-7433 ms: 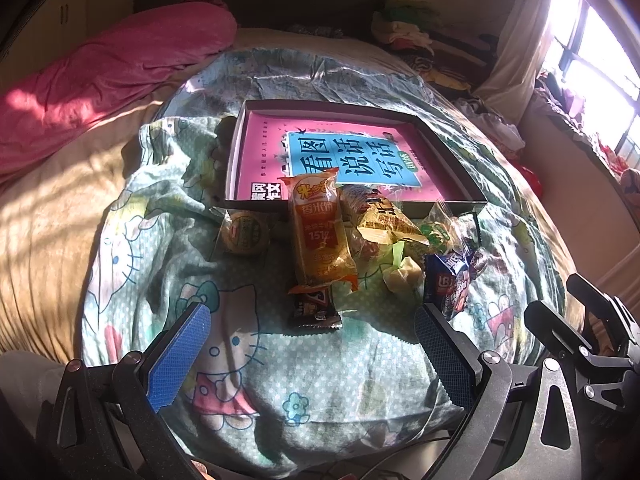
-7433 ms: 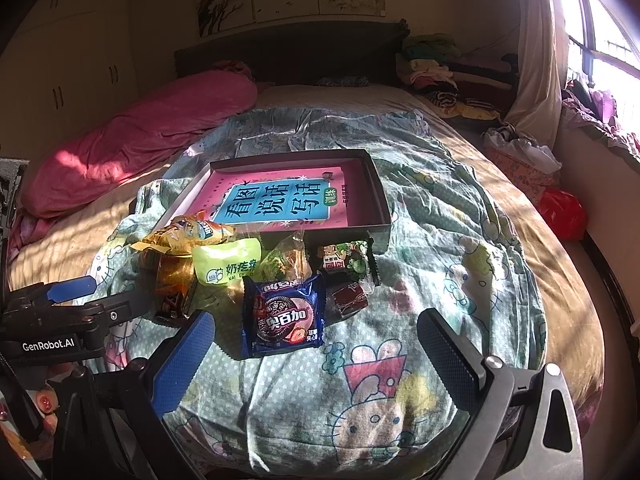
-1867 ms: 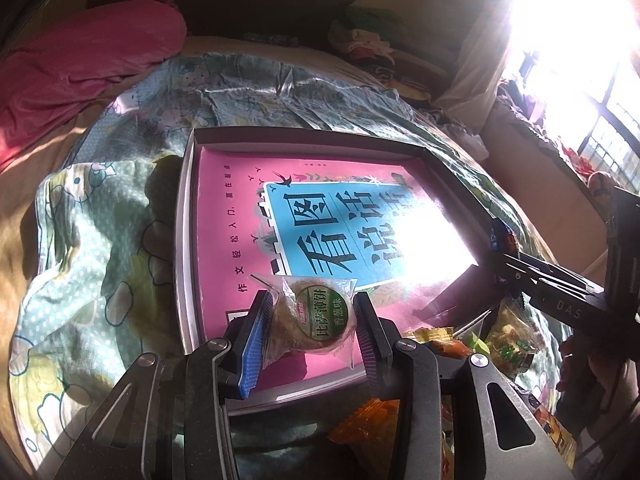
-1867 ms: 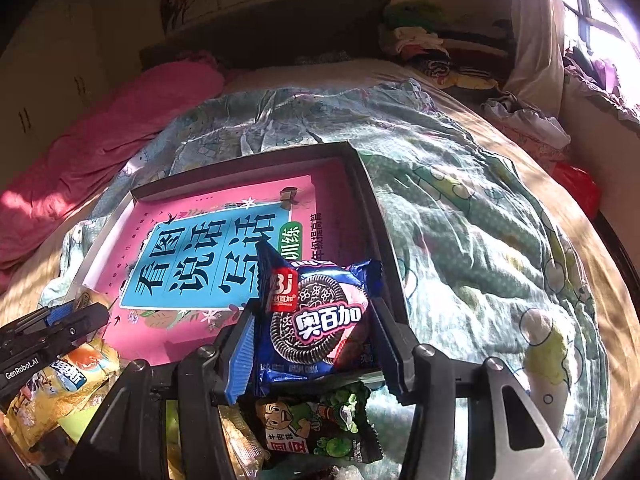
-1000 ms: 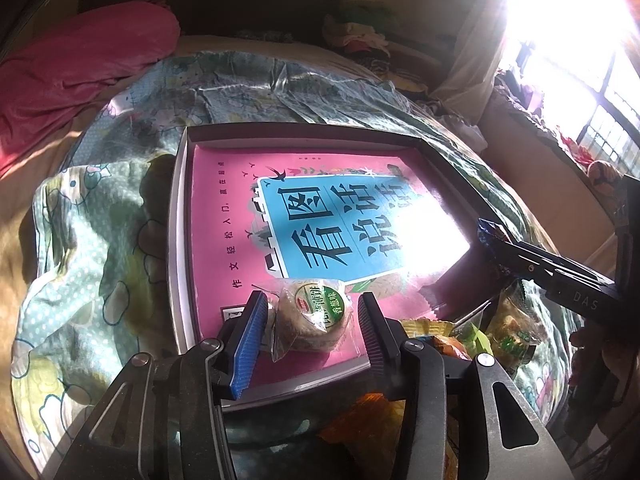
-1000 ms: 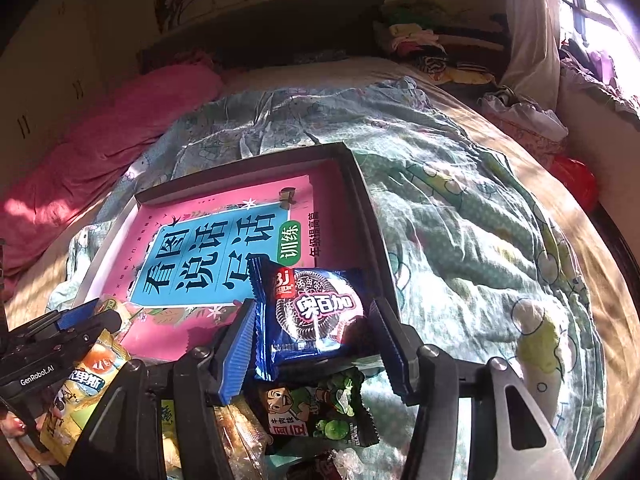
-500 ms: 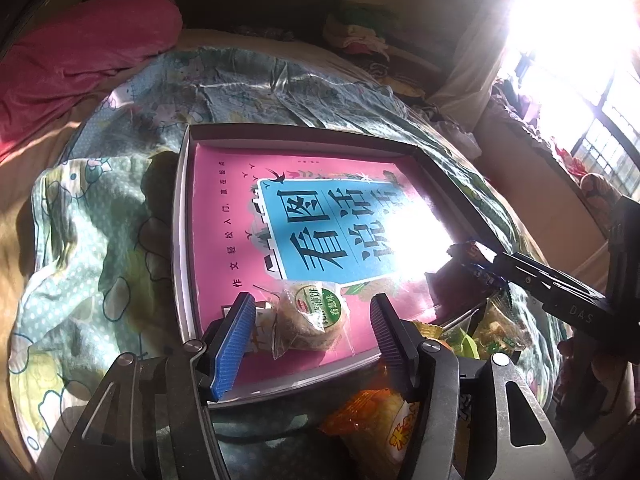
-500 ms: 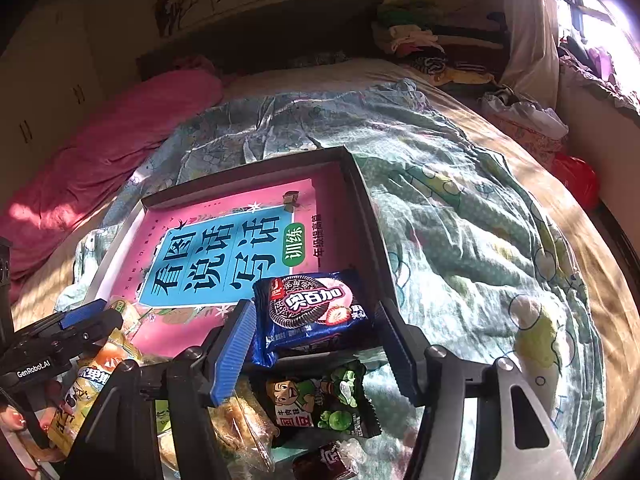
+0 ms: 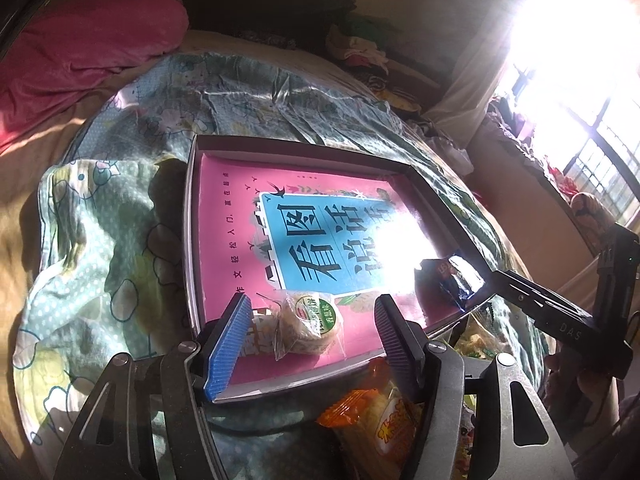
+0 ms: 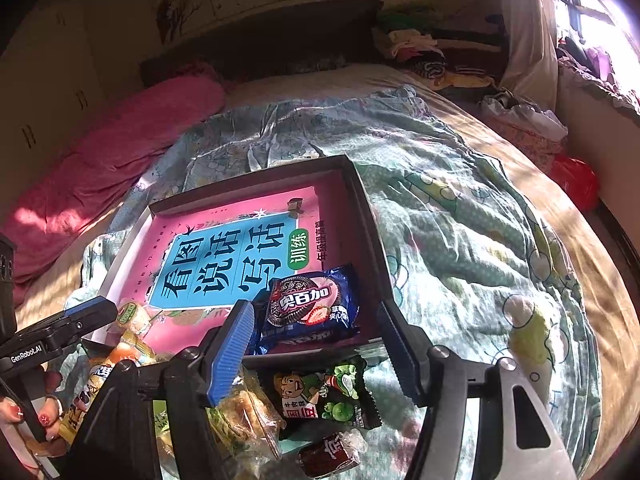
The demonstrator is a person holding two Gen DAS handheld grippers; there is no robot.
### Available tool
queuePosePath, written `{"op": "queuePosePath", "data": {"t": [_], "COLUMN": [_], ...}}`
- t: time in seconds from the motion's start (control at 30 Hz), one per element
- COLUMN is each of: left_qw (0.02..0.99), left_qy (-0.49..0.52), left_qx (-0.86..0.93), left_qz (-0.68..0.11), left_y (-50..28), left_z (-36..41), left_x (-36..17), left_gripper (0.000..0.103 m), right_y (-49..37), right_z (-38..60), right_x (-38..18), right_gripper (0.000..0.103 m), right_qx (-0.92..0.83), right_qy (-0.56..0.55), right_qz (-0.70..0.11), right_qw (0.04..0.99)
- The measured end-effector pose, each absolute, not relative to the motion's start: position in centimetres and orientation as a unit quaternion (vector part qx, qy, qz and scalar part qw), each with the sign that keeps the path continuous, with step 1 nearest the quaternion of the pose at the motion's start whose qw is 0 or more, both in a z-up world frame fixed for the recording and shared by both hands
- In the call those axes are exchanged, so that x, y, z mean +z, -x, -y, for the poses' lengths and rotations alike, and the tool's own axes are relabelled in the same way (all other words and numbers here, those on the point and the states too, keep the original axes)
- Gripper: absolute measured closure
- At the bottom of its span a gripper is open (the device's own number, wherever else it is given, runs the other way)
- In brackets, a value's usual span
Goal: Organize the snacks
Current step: 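Withdraw both open tools from the tray toward the remaining snacks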
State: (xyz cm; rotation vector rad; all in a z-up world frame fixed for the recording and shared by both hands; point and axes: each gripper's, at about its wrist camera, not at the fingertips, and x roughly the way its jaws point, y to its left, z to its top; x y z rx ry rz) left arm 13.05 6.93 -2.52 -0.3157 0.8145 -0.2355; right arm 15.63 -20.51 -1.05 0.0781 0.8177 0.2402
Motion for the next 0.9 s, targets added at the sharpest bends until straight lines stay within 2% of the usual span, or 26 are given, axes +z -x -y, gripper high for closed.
{"op": "queuePosePath", "data": {"t": [0.53, 0.9], "left_qw": [0.895, 0.911], "left_qy": [0.190, 0.149], "left_qx": [-0.131, -0.133], "left_qz": [-0.381, -0.361], "left_y": [-11.5, -9.4], "left_z": [-7.8, -6.4], "left_x": [-0.9, 0.7], "left_gripper": [0.028, 0.028], "right_y": [-14.4, -13.0], "right_z": [20.4, 19.8], "right_x": [0.3, 0.9], "right_gripper": [0.037, 0.037], "right_qx": [0.124, 0.140], "right_qy": [-0.032, -0.024], "right_qz": [-0.381, -0.375], "right_qw": [0.916, 0.916]}}
